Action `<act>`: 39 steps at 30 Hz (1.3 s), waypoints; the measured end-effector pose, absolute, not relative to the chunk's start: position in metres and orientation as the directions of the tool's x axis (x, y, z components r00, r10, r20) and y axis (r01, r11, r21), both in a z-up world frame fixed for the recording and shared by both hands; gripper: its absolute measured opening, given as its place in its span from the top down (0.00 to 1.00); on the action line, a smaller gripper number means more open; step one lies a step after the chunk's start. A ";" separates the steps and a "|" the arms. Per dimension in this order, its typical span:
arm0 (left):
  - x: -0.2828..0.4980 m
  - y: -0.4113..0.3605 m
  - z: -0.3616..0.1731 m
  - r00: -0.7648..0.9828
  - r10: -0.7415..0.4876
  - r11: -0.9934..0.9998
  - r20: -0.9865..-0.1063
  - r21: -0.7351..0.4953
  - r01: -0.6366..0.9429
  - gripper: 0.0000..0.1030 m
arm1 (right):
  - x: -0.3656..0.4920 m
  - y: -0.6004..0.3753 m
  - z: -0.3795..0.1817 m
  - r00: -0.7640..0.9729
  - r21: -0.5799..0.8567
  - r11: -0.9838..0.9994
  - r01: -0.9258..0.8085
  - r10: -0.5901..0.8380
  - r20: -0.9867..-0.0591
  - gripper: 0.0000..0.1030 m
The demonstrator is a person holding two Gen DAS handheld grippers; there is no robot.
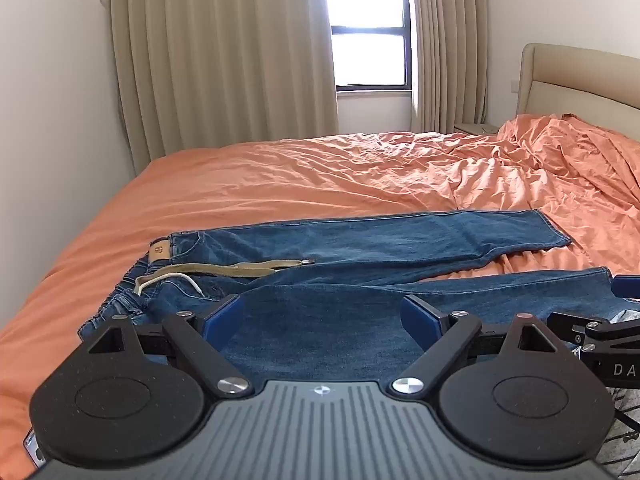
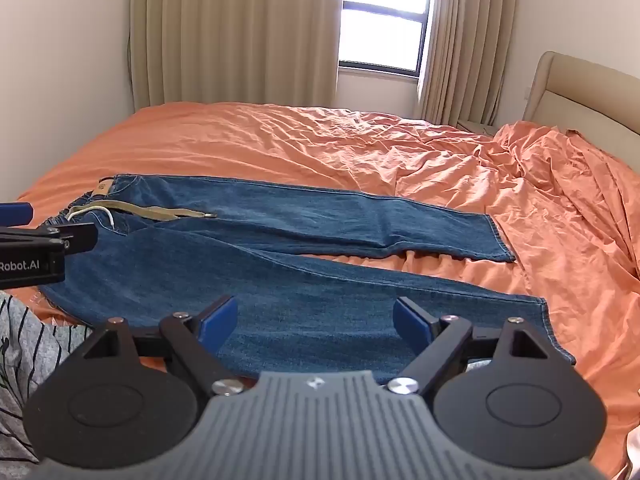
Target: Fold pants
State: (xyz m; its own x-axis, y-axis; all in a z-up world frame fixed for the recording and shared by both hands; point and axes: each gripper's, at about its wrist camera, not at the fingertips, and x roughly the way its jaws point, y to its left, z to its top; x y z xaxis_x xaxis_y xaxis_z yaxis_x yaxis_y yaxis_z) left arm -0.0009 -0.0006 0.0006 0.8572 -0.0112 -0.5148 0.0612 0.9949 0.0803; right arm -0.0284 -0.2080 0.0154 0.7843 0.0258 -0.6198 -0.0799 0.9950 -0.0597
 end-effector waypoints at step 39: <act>-0.002 0.000 0.001 0.845 -0.054 0.993 -0.532 0.058 0.100 0.00 | -0.037 -0.207 0.016 0.771 -0.080 0.996 -0.046 -0.016 -0.637 0.21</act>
